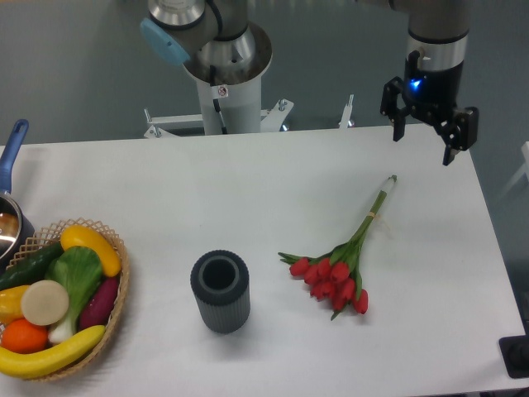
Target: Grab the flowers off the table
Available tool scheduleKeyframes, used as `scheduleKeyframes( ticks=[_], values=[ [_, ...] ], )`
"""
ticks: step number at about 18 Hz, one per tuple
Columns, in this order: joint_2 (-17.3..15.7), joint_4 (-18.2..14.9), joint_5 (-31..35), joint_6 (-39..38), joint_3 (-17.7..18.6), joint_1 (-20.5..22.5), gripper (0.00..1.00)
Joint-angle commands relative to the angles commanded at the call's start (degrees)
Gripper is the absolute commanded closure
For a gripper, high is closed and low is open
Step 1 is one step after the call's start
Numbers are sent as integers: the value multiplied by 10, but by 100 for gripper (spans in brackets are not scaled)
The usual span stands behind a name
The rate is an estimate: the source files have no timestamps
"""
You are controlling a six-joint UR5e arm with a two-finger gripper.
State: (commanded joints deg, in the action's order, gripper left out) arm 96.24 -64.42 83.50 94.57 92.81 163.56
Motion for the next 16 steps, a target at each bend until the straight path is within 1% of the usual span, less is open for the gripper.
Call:
scheduleKeyframes(
  ticks=[2, 4, 7, 10, 12, 16],
  values=[
    [1, 4, 0, 0, 2, -3, 0],
    [1, 16, 1, -6, -3, -4, 0],
    [-3, 15, -3, -11, 0, -3, 0],
    [-4, 17, -5, -24, 15, -2, 0],
    [-4, 17, -8, -45, 18, -3, 0],
    [1, 21, -32, -114, 25, -6, 0]
  ],
)
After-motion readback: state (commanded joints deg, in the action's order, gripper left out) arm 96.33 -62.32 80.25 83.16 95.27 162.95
